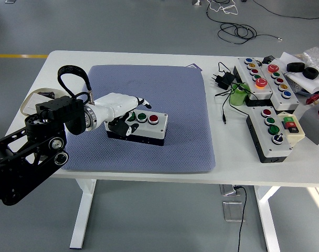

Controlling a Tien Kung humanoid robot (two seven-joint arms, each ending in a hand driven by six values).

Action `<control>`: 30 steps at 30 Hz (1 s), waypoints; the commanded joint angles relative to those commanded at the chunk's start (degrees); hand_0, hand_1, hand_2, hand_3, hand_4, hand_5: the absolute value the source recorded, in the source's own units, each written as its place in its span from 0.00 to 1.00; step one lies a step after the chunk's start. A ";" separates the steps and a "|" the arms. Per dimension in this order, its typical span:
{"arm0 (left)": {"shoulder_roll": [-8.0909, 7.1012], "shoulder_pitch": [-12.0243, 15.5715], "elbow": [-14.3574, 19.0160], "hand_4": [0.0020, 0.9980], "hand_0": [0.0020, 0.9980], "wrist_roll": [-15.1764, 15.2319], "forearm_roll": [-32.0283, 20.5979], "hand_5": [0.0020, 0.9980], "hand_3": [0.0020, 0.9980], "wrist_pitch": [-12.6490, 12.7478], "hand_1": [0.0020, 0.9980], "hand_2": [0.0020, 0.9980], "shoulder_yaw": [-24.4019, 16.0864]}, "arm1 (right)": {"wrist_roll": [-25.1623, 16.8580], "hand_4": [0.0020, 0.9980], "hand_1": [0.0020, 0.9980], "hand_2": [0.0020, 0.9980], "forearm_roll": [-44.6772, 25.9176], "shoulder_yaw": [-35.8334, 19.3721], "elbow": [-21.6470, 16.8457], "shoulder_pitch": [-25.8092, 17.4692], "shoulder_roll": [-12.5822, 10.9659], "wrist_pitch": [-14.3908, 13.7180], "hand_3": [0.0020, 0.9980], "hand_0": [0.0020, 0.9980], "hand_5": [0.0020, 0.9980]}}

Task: Pick up the button,place it on the desk,press the button,press the button

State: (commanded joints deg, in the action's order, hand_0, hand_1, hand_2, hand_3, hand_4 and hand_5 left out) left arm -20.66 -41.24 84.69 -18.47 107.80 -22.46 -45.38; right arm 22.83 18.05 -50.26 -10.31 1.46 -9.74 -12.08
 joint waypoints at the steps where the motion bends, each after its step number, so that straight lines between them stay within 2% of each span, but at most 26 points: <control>1: 0.07 -0.29 -0.17 0.55 0.04 0.10 -0.03 0.10 0.85 0.08 0.04 0.09 0.74 | 0.00 0.41 0.54 0.60 -0.03 0.03 0.00 -0.01 0.00 0.01 0.64 0.66 0.49; 7: 1.38 -1.70 -2.34 0.55 0.04 0.29 -0.18 0.10 0.84 0.42 0.04 0.09 3.69 | -0.04 0.41 0.54 0.60 -0.33 0.32 0.00 0.00 -0.02 0.00 0.64 0.66 0.50; 14: 2.17 -2.18 -3.87 0.55 0.03 0.32 -0.34 0.12 0.84 0.51 0.04 0.09 4.22 | -0.19 0.41 0.54 0.60 -0.82 0.76 0.00 -0.02 -0.08 0.00 0.64 0.66 0.50; 30: 2.15 -2.05 -5.78 0.56 0.03 0.06 -0.58 0.14 0.84 0.00 0.04 0.09 4.20 | -0.12 0.41 0.54 0.60 -0.88 0.81 0.00 0.00 -0.08 0.01 0.64 0.66 0.50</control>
State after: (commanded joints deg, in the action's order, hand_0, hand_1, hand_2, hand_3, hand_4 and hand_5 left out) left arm -18.51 -43.29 78.90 -18.42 107.22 -22.46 -41.19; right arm 22.70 17.17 -49.44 -10.31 1.46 -9.82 -12.07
